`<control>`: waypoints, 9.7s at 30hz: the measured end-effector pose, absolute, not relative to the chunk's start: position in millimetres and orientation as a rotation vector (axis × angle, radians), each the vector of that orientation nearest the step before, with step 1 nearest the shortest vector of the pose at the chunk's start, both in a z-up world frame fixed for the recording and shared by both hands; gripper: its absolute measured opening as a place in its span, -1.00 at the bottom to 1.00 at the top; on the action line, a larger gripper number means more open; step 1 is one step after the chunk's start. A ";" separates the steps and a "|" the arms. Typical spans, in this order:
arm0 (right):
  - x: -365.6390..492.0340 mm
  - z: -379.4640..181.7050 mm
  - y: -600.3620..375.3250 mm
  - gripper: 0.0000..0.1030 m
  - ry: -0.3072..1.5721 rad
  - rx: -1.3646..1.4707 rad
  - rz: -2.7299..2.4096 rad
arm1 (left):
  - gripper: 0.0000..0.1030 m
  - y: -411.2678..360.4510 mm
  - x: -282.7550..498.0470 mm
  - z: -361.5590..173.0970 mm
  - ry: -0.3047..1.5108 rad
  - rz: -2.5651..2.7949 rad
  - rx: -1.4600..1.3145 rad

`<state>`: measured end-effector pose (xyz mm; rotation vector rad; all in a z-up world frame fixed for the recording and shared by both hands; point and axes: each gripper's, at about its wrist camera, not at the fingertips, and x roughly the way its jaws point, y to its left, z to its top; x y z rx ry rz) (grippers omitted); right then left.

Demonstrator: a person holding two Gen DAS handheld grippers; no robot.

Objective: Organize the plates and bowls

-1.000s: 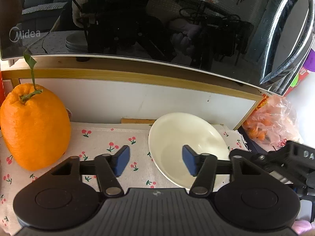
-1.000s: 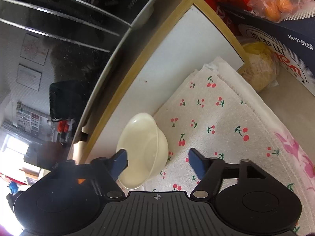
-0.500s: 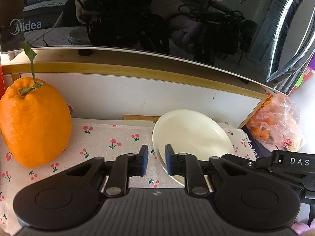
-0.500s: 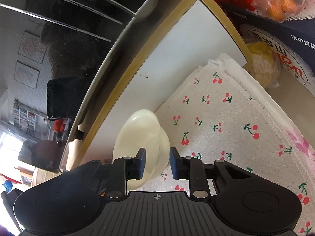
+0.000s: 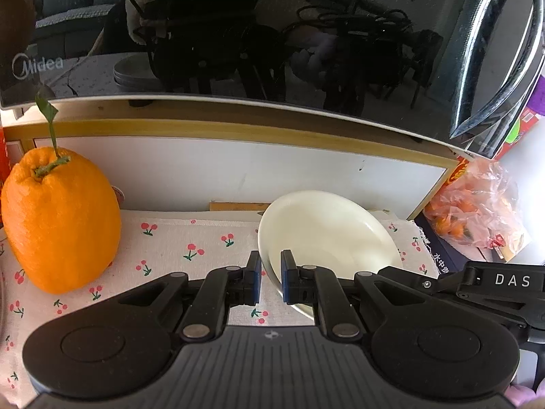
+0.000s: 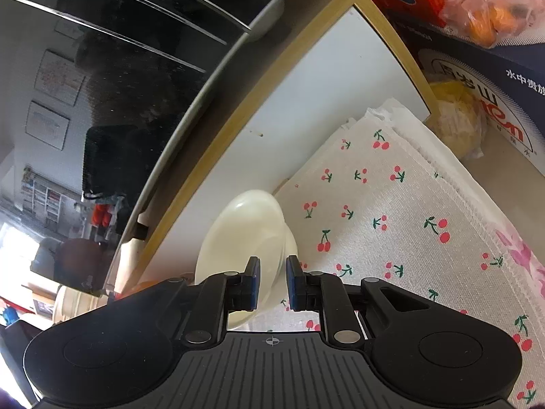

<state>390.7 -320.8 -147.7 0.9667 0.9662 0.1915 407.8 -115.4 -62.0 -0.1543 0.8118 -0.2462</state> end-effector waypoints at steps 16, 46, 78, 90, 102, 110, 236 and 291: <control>372.0 -113.1 -323.1 -0.71 0.943 0.978 0.225 | -0.79 -113.2 379.7 -31.5 0.792 -0.219 -0.132; 261.4 -11.7 -322.3 -0.71 0.997 0.822 0.191 | -0.79 -111.7 255.5 30.9 0.749 -0.271 -0.111; 129.5 -8.8 -283.1 -0.71 1.084 0.691 0.183 | -0.77 -74.2 126.5 9.1 0.801 -0.318 -0.155; 115.0 -13.3 -296.1 -0.70 1.106 0.707 0.142 | -0.77 -78.2 121.9 -7.4 0.856 -0.366 -0.231; 106.7 -26.4 -299.8 -0.70 1.165 0.608 0.078 | -0.76 -94.5 117.9 -21.4 0.908 -0.383 -0.186; 104.6 -30.9 -301.7 -0.69 1.196 0.563 0.059 | -0.75 -102.6 116.8 -27.4 0.930 -0.391 -0.153; 104.4 -86.4 -311.9 0.81 1.070 0.532 0.069 | 0.99 -152.9 99.9 -95.6 0.703 -0.634 0.195; 105.5 -61.2 -304.9 -0.31 0.989 0.543 0.182 | 0.92 -145.6 111.6 -66.3 0.710 -0.614 0.139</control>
